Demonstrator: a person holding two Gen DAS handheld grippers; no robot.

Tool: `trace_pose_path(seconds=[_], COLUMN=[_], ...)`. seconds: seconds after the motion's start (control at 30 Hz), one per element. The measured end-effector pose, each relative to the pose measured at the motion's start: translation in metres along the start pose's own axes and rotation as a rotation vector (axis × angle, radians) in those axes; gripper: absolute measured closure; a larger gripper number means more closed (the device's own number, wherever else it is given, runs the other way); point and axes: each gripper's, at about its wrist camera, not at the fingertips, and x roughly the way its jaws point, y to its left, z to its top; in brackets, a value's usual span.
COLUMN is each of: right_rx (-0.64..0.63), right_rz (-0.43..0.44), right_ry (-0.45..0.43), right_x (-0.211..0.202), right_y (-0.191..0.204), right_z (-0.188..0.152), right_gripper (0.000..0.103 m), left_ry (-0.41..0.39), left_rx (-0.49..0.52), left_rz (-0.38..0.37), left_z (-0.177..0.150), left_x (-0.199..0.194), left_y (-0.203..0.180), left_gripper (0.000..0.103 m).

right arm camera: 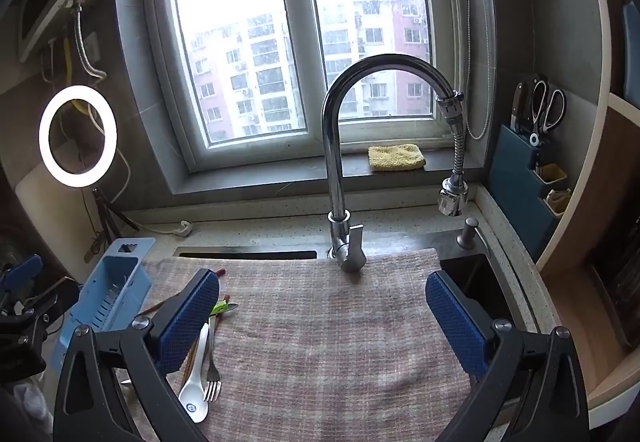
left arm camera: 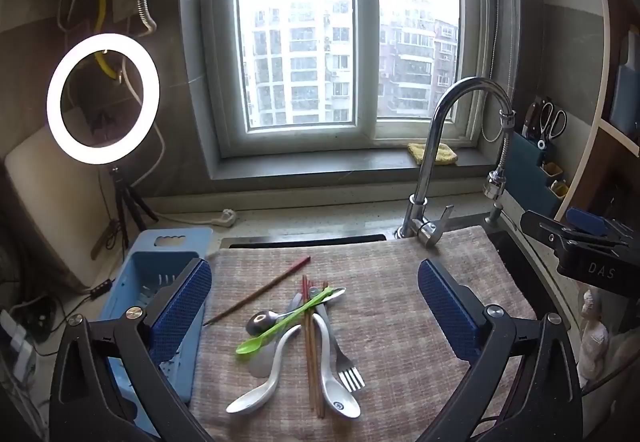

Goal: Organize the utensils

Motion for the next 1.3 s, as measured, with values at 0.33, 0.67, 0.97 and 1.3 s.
trace_pose_path(seconds=[0.33, 0.67, 0.97, 1.3], right_rx=[0.000, -0.005, -0.007, -0.004], right_rz=[0.002, 0.005, 0.005, 0.004], right_ry=[0.005, 0.012, 0.013, 0.015], right_x=[-0.002, -0.002, -0.003, -0.003], right_y=[0.001, 0.005, 0.005, 0.004], right_z=[-0.001, -0.004, -0.004, -0.005], right_gripper=[0.001, 0.001, 0.001, 0.001], left_ry=[0.001, 0.006, -0.002, -0.004], left_rx=[-0.004, -0.007, -0.012, 0.025], left_rz=[0.003, 0.005, 0.004, 0.020], left_z=[0.001, -0.004, -0.007, -0.008], left_x=[-0.001, -0.006, -0.004, -0.004], left_y=[-0.001, -0.004, 0.000, -0.003], left_gripper=[0.000, 0.000, 0.000, 0.000])
